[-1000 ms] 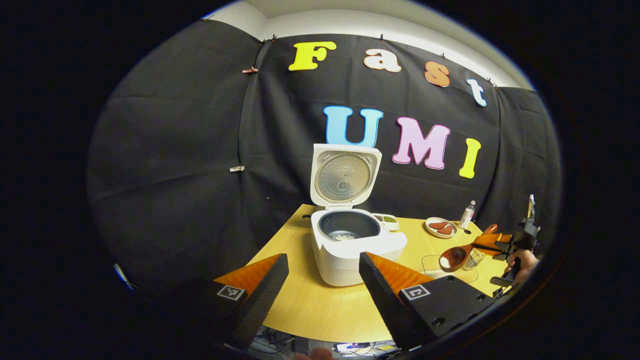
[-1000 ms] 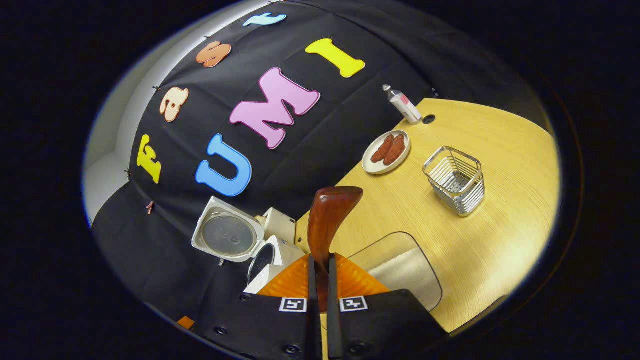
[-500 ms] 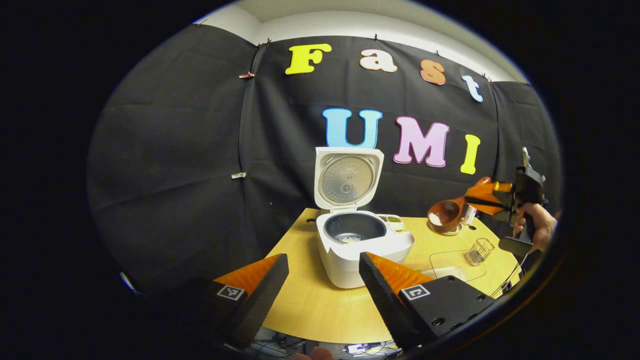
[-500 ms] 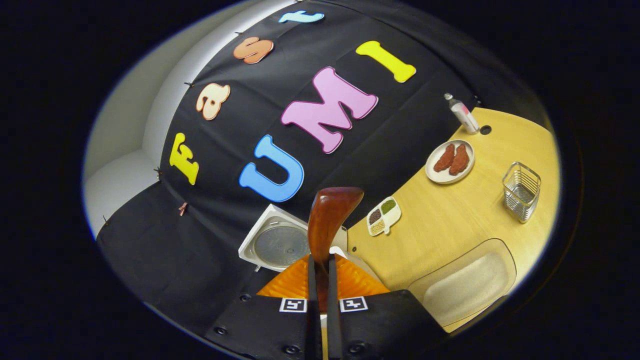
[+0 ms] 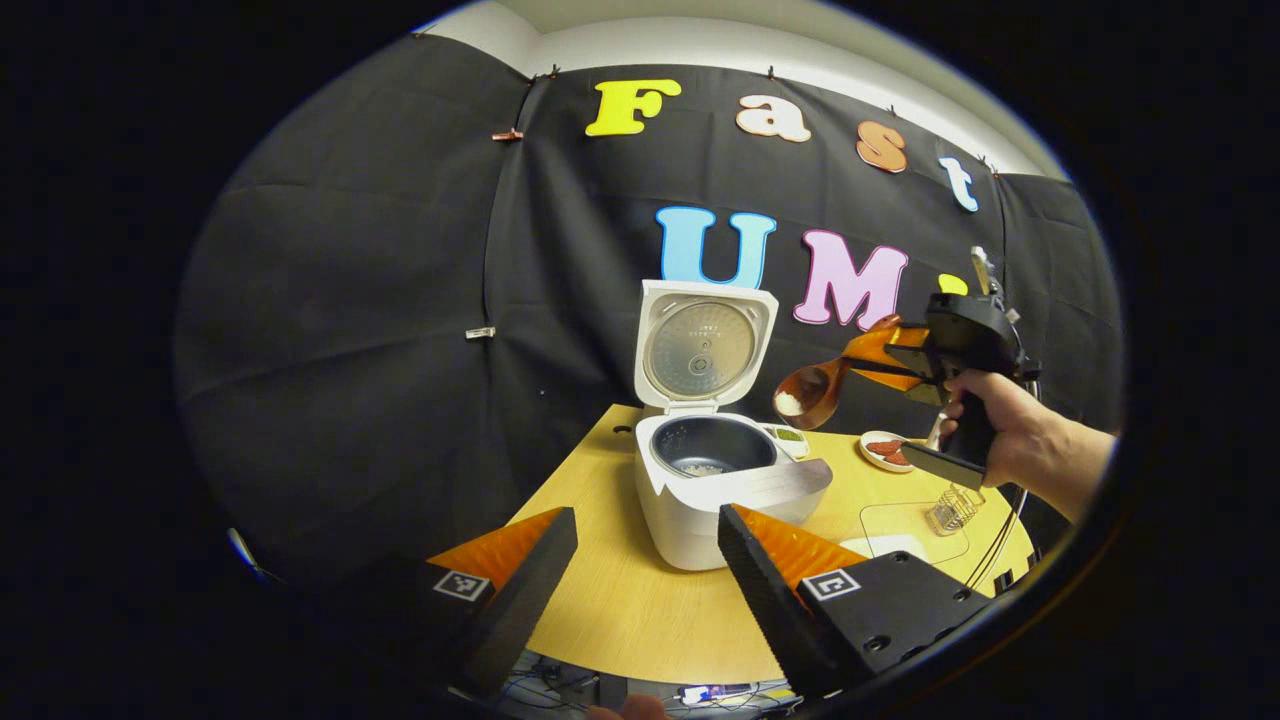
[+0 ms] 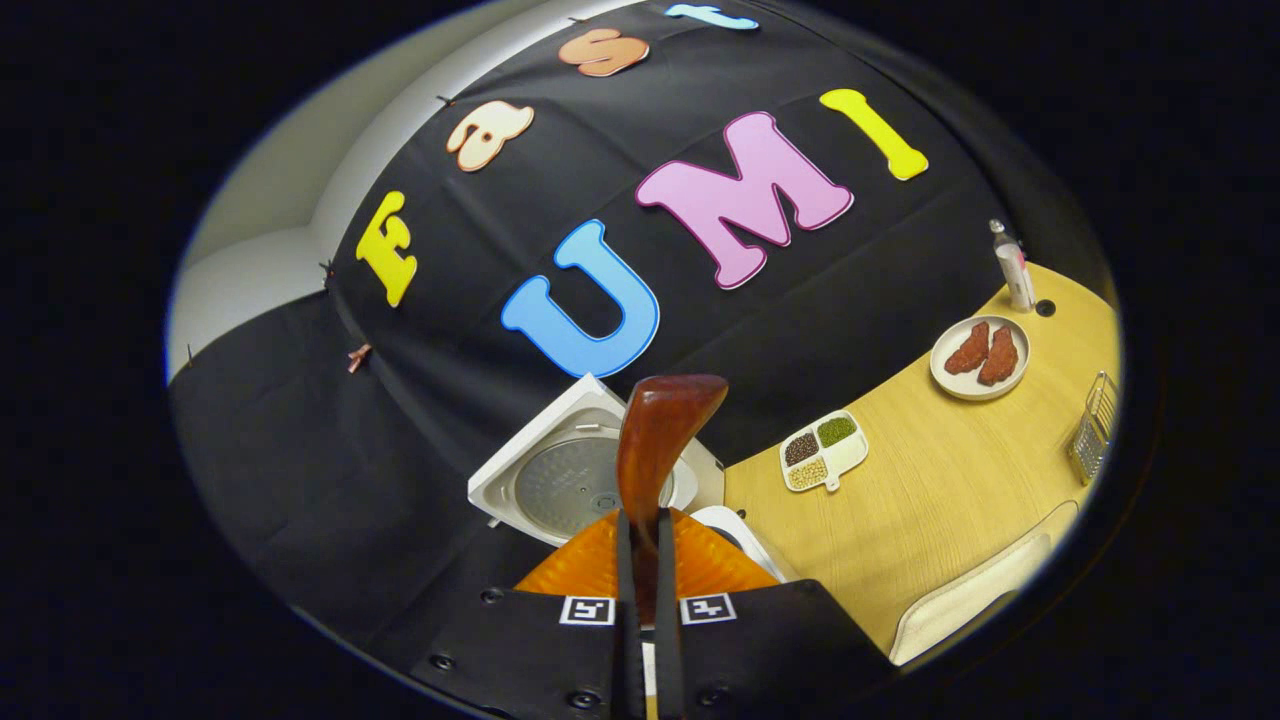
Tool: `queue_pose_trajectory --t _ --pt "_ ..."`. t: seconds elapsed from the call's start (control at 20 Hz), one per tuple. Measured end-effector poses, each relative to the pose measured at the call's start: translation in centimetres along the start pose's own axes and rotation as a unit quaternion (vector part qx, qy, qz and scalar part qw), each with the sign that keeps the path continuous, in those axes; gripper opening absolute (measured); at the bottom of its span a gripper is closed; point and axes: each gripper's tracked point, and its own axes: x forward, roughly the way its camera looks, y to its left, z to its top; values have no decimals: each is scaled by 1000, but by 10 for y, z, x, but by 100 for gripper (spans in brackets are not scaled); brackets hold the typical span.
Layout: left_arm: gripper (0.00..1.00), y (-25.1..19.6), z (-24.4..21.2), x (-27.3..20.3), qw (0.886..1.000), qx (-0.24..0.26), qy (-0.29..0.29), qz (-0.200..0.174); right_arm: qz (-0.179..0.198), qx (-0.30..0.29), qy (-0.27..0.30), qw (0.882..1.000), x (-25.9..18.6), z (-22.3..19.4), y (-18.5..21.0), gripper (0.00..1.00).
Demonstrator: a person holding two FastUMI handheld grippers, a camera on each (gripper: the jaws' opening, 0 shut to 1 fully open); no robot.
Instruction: Close the left gripper, press the button to open the rice cooker; take a wooden spoon from the chopstick holder with the right hand, scoop a spoonful of rice and pour it into the rice cooker, then put the wooden spoon back into the chopstick holder.
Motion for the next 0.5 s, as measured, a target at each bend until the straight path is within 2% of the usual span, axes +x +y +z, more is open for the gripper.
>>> queue_pose_trajectory --t 0.25,0.5 --pt "98 15 -6 3 1000 -14 12 15 -7 -116 7 993 42 -16 17 9" --pt "94 28 -8 5 999 -23 15 26 9 -241 14 970 69 -30 38 9"
